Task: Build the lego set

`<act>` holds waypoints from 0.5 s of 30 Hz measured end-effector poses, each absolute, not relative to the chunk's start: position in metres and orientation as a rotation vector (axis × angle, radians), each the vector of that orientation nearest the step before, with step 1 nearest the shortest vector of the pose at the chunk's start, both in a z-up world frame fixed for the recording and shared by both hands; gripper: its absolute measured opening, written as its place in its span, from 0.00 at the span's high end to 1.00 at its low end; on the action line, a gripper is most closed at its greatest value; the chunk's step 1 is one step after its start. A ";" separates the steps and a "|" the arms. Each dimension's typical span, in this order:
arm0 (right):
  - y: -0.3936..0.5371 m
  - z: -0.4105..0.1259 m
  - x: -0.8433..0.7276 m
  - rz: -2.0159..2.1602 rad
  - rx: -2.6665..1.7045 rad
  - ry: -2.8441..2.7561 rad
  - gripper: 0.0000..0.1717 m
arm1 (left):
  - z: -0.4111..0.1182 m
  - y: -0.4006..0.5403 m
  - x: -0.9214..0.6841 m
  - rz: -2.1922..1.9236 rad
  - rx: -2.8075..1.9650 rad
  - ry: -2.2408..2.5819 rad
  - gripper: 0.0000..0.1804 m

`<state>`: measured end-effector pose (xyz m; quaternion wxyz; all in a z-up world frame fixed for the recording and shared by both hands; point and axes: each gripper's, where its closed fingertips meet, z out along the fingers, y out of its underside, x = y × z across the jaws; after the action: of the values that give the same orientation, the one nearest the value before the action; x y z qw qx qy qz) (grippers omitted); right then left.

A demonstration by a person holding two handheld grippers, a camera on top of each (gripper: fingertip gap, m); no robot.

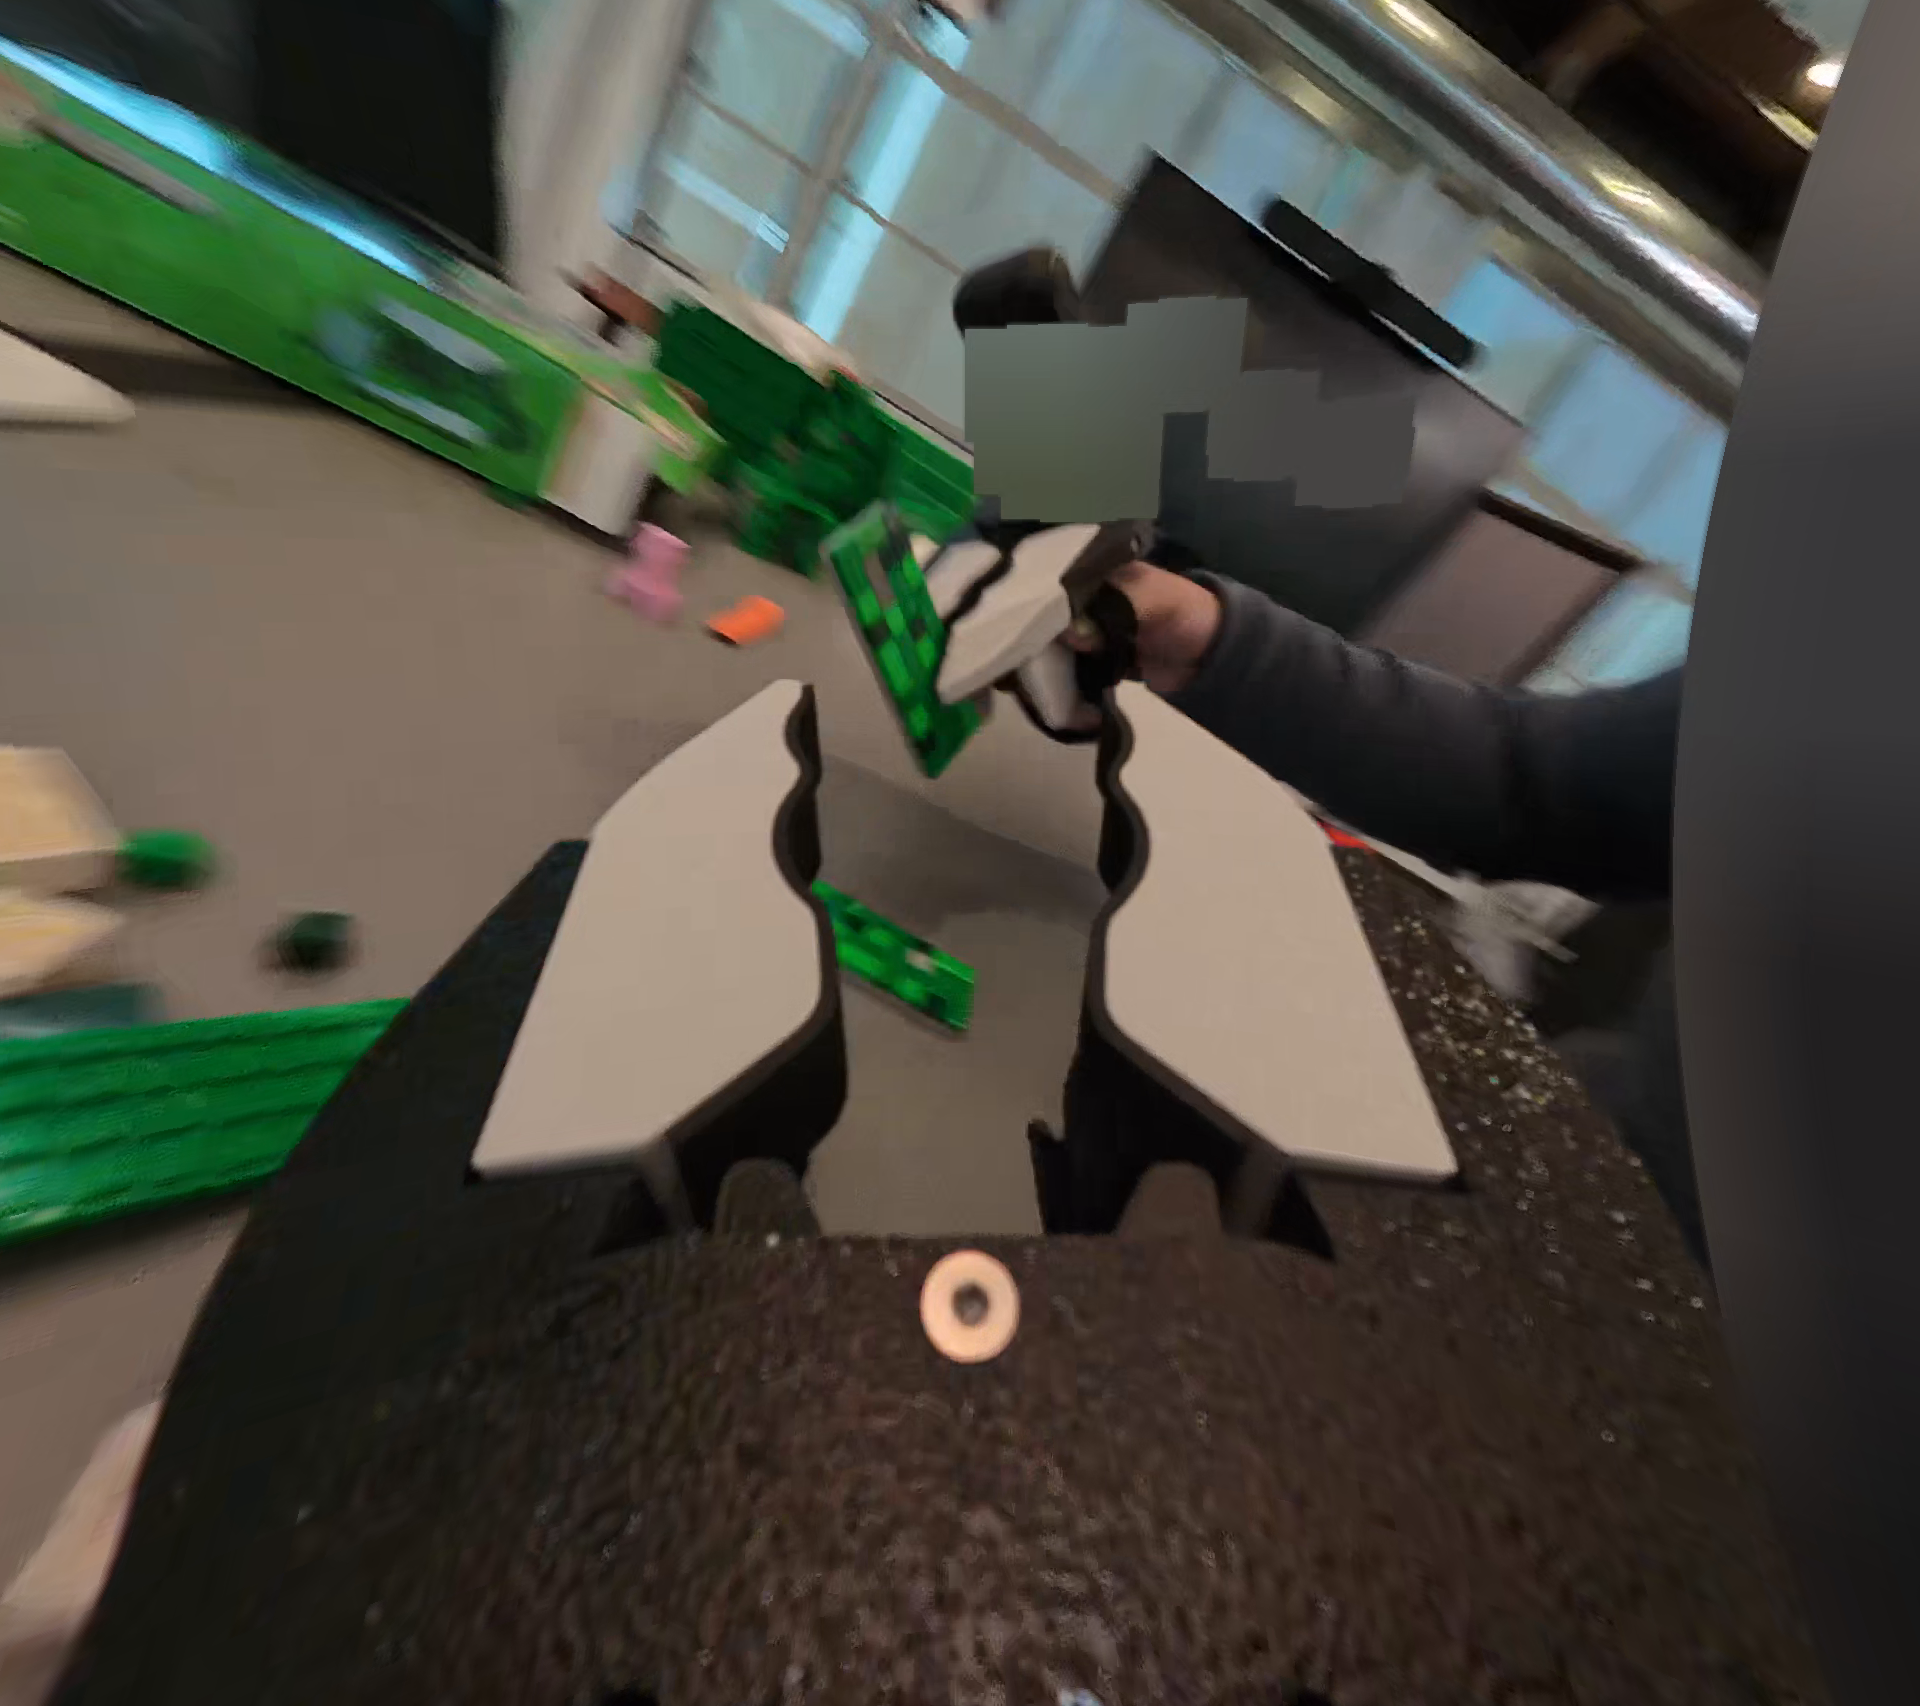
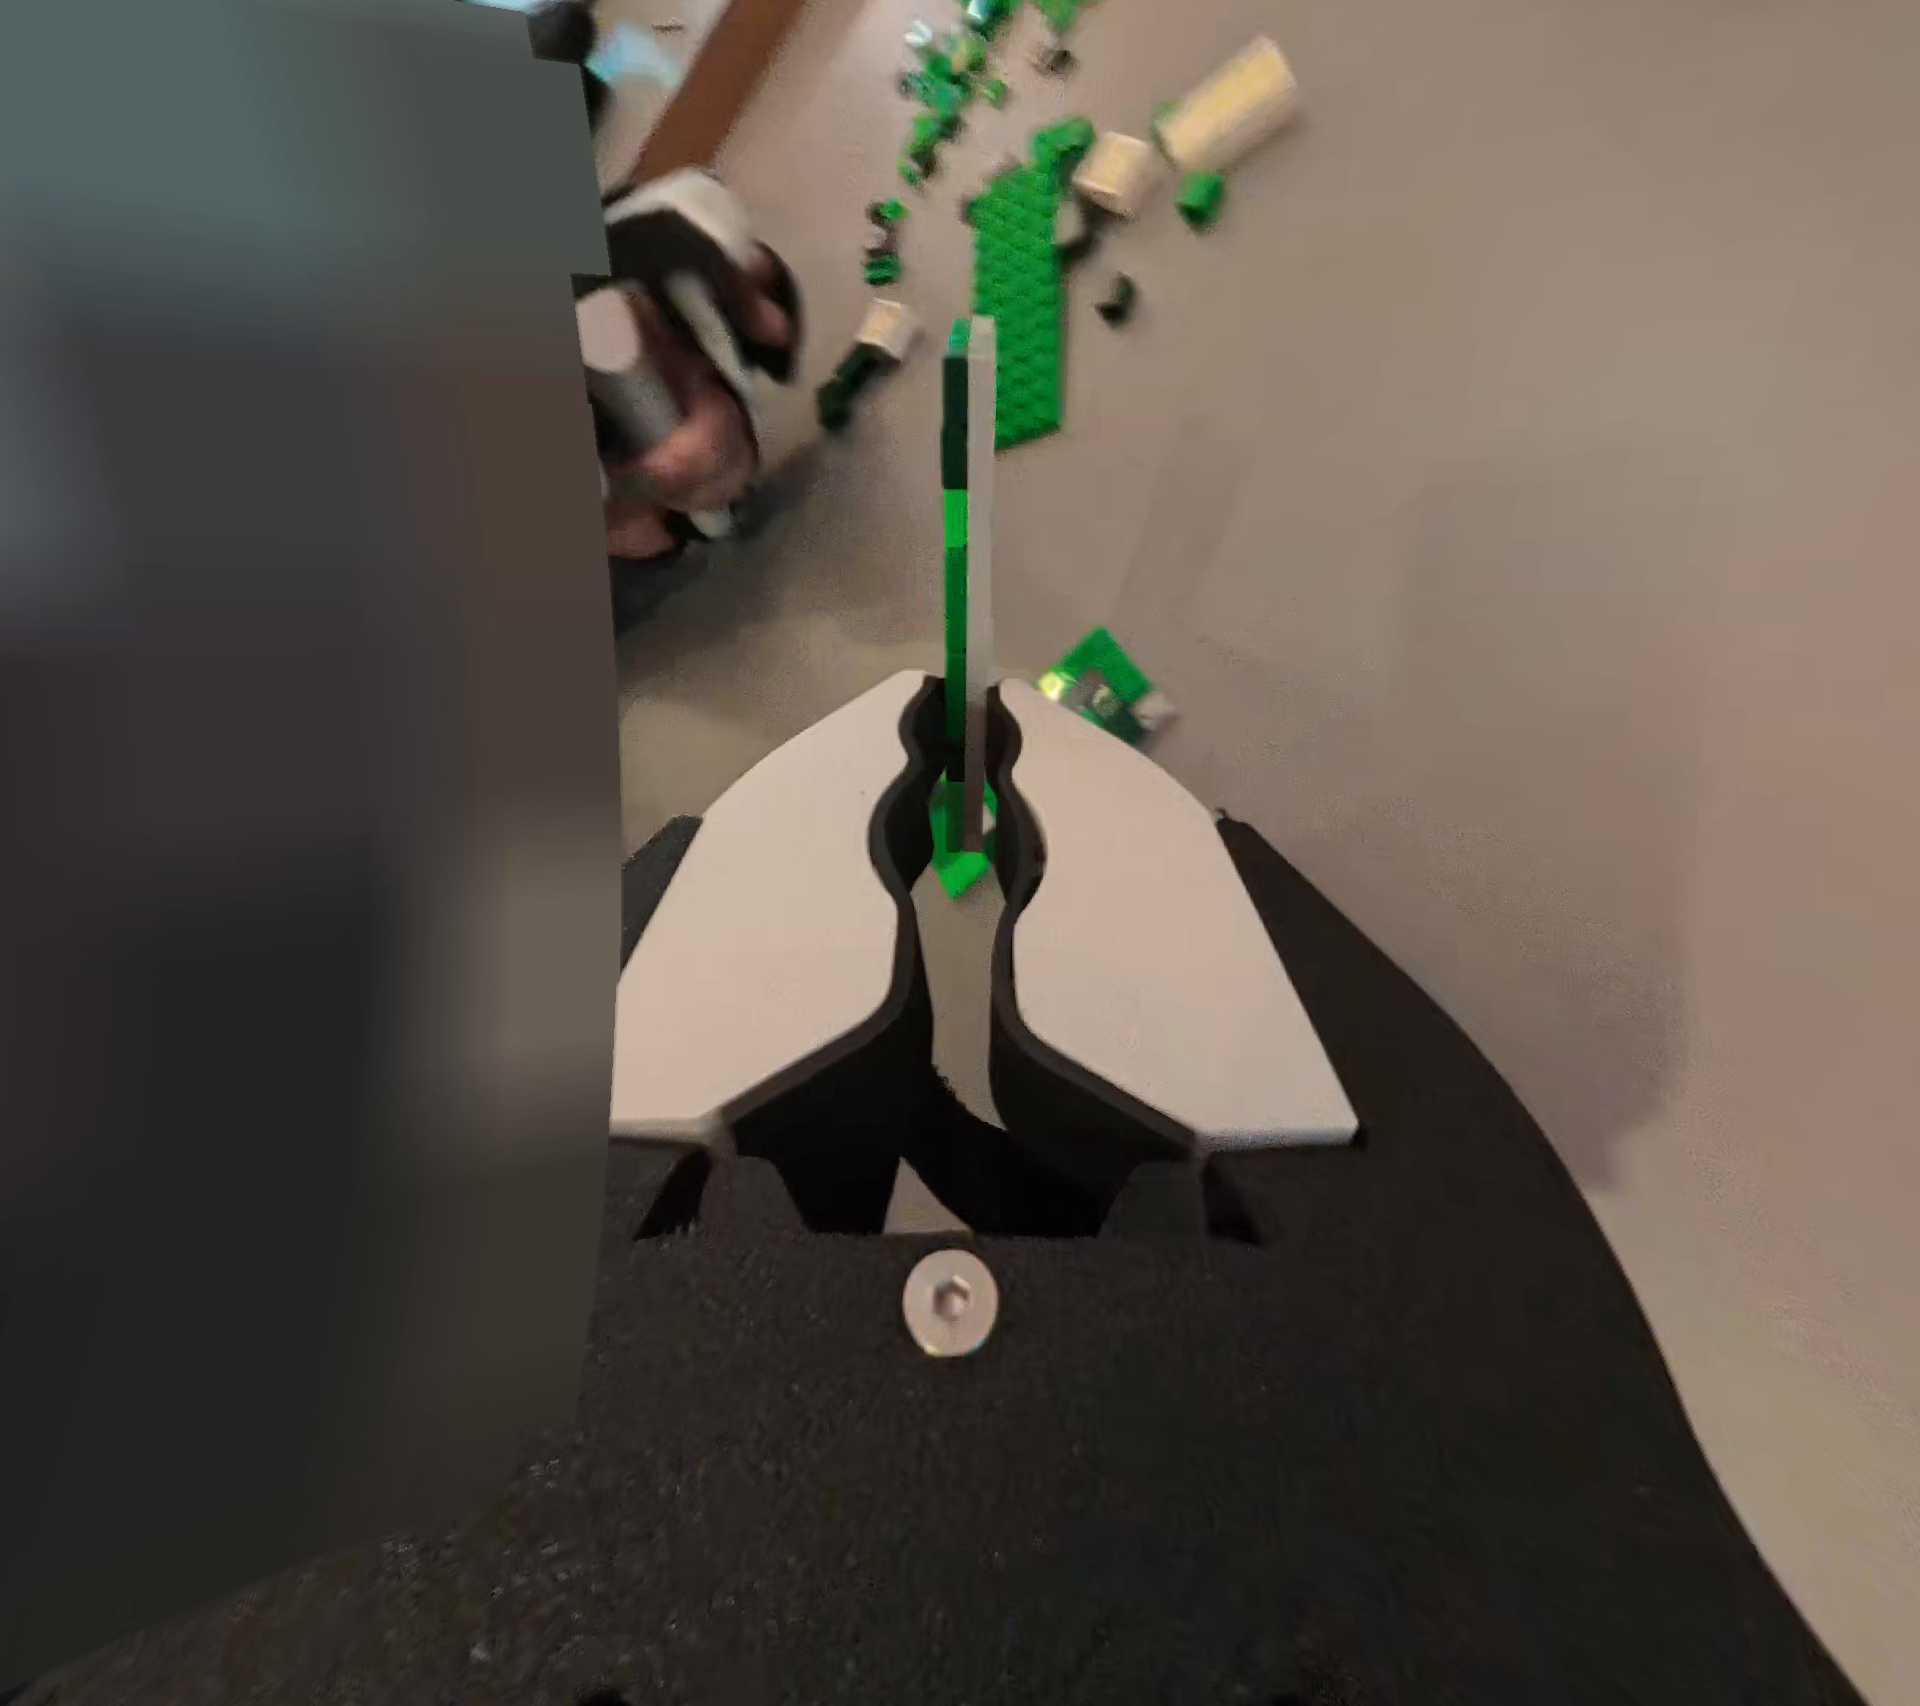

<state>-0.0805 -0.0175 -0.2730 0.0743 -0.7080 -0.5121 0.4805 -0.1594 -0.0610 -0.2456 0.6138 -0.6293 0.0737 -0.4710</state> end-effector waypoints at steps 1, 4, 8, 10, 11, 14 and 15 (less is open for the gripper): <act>-0.004 -0.280 -0.081 1.452 -2.228 -1.522 0.96 | -0.242 -0.059 -0.179 -0.985 -1.428 0.115 0.72; 0.022 -0.304 -0.078 1.392 -2.474 -1.595 0.96 | -0.240 -0.058 -0.231 -0.682 -1.412 -0.009 0.75; 0.037 -0.324 -0.076 1.265 -2.707 -1.698 0.96 | -0.232 -0.072 -0.284 -0.390 -1.374 -0.125 0.76; 0.038 -0.325 -0.075 1.268 -2.781 -1.760 0.96 | -0.228 -0.080 -0.306 -0.298 -1.355 -0.172 0.76; 0.037 -0.325 -0.074 1.277 -2.818 -1.790 0.96 | -0.229 -0.083 -0.317 -0.260 -1.351 -0.197 0.77; 0.046 -0.336 -0.070 1.140 -2.899 -1.844 0.96 | -0.228 -0.094 -0.341 -0.176 -1.328 -0.252 0.77; 0.051 -0.340 -0.069 1.055 -2.927 -1.842 0.93 | -0.228 -0.097 -0.348 -0.155 -1.323 -0.262 0.77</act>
<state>-0.0687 0.0505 -0.3403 -0.2347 -0.7869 -0.4952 0.2836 -0.3477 -0.0967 -0.2284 0.7785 -0.6117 -0.1212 -0.0716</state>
